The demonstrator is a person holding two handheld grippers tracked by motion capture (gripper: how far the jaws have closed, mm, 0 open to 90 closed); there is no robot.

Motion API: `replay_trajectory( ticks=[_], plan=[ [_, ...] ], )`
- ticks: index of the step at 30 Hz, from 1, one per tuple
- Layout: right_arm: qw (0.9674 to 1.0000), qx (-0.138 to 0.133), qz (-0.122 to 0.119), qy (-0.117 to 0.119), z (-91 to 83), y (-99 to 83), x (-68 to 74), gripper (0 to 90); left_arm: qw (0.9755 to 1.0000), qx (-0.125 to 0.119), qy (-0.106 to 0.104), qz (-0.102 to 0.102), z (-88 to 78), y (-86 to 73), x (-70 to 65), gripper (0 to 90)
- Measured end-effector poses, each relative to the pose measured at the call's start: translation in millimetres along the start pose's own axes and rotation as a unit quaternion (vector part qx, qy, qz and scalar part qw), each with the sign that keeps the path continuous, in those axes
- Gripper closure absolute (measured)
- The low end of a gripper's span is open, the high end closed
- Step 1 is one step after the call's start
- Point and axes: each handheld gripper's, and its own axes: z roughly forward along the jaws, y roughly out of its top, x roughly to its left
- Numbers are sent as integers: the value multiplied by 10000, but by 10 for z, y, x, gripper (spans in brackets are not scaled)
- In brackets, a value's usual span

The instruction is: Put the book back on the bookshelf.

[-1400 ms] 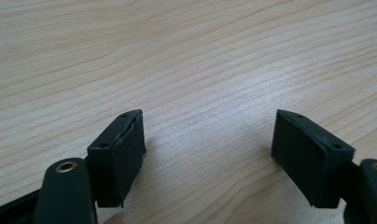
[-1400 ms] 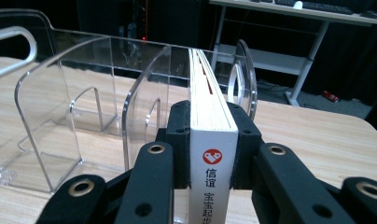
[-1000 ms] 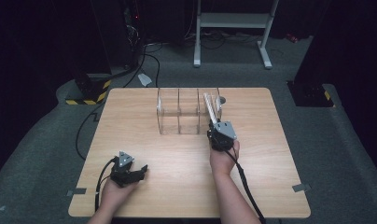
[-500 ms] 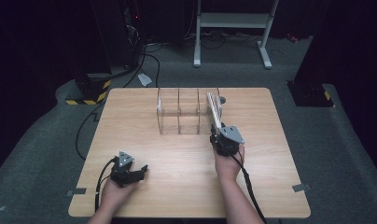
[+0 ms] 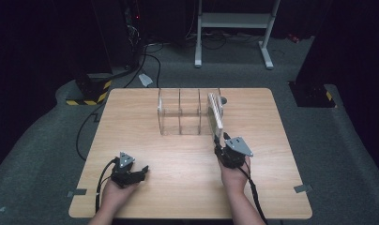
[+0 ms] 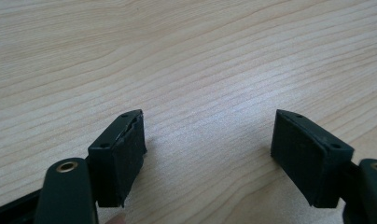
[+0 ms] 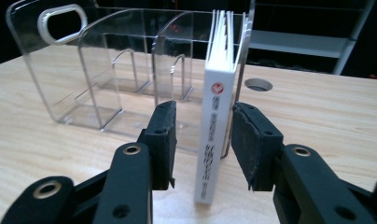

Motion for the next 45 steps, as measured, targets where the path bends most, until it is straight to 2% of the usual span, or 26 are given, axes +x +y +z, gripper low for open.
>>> replay_trajectory(
  ticks=[6, 10, 13, 16, 17, 20, 22, 31, 38, 45],
  plan=[
    [9999, 98, -32, 115, -49, -97, 9, 734, 10000, -1, 1, 0, 0, 0, -1, 261],
    [9997, 188, -135, 96, -48, -149, 15, 852, 10000, -1, 1, 2, 0, 0, -1, 261],
    [9995, 203, -256, 21, -29, -164, 14, 874, 10000, -1, 2, 1, 0, 0, -1, 261],
    [9996, 228, -168, -47, 7, -168, -20, 842, 10000, -2, 2, 1, 0, 0, -1, 261],
    [9995, 239, -152, -120, 21, -167, -36, 802, 10000, 0, 2, 2, 0, 0, -1, 261],
    [9995, 245, -84, -163, 62, -162, -66, 729, 10000, -2, 2, -1, 0, 0, -1, 261],
    [9995, 259, -56, -158, 87, -157, -86, 711, 10000, -1, 2, 1, 0, 0, -1, 261],
    [9993, 278, -153, -206, 155, -113, -89, 716, 10000, -1, 2, 1, 0, 0, -1, 261],
    [9991, 308, -210, -204, 187, -100, -71, 782, 10000, 1, 4, 19, 0, 1, 2, 261],
    [9992, 296, -202, -202, 201, -80, -58, 787, 10000, -1, 4, 8, 0, 0, 1, 261]
  ],
)
